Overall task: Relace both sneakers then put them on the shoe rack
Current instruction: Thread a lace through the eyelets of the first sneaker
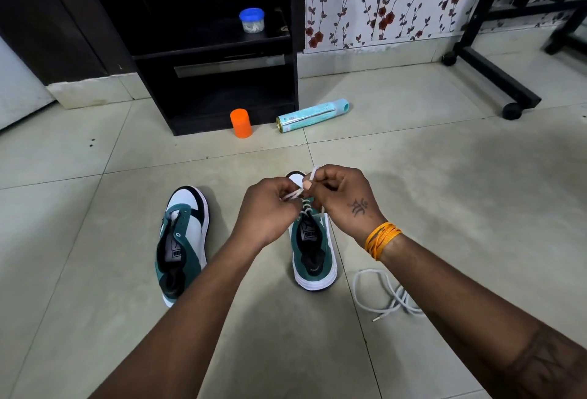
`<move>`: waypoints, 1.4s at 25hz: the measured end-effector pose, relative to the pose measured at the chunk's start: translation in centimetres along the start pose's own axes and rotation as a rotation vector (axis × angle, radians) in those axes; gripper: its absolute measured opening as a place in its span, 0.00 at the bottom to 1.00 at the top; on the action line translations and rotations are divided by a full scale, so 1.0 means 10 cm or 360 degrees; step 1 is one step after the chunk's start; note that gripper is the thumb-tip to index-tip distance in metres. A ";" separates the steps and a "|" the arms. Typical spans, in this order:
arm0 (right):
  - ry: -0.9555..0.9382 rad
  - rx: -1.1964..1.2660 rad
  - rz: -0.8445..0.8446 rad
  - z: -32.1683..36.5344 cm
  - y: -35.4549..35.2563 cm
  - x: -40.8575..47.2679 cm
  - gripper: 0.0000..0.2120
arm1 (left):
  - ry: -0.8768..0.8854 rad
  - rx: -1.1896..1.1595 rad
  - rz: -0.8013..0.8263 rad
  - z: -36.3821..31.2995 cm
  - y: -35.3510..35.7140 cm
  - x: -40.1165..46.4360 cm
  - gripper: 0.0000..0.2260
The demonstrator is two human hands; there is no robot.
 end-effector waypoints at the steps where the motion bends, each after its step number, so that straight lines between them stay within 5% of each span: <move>1: 0.0071 0.0046 -0.0043 -0.02 -0.01 -0.01 0.09 | 0.0179 0.0108 -0.0115 -0.02 -0.01 -0.02 0.07; 5: 0.0176 0.0089 -0.0113 -0.06 -0.03 0.01 0.12 | 0.0671 0.0347 -0.0404 -0.11 -0.04 -0.13 0.05; 11: 0.0276 0.0166 -0.0112 -0.12 -0.01 -0.01 0.12 | 0.0926 0.0521 -0.0579 -0.11 -0.02 -0.25 0.12; 14: 0.0398 0.0167 -0.0091 -0.19 -0.03 0.01 0.07 | 0.1057 0.0521 -0.0572 -0.09 0.00 -0.24 0.08; 16: 0.0340 0.0035 -0.0190 -0.22 -0.07 0.02 0.04 | 0.0903 0.0368 -0.0509 -0.06 -0.01 -0.19 0.05; 19: 0.0056 -0.0289 -0.0366 -0.16 -0.17 -0.01 0.03 | 0.0216 -0.0058 -0.0324 0.05 0.01 -0.06 0.03; 22: -0.0122 -0.0356 -0.0182 -0.10 -0.09 -0.13 0.03 | -0.0494 -0.0497 -0.0033 0.19 0.08 0.02 0.07; 24: -0.0284 -0.0503 -0.0018 -0.11 0.01 -0.21 0.01 | -0.0676 -0.0657 0.0075 0.24 0.10 0.03 0.07; 27: -0.0365 -0.0585 0.0004 -0.16 0.03 -0.19 0.01 | -0.0665 -0.0749 0.0133 0.25 0.12 0.00 0.04; 30: -0.0128 -0.0430 0.0017 -0.22 -0.08 -0.09 0.05 | -0.0490 -0.0626 0.0045 0.27 0.05 0.04 0.06; 35: -0.0120 -0.0734 -0.0013 -0.43 -0.24 0.04 0.12 | -0.0069 0.0163 -0.0282 0.47 -0.11 0.11 0.07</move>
Point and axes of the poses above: each hand's wrist, its own x-axis towards the middle knuckle, its own y-axis out of the palm, z = x × y, the point moved 5 cm from there along x, towards the middle knuckle, and after that the axes turned 10 degrees about -z, right-handed, at the moved point
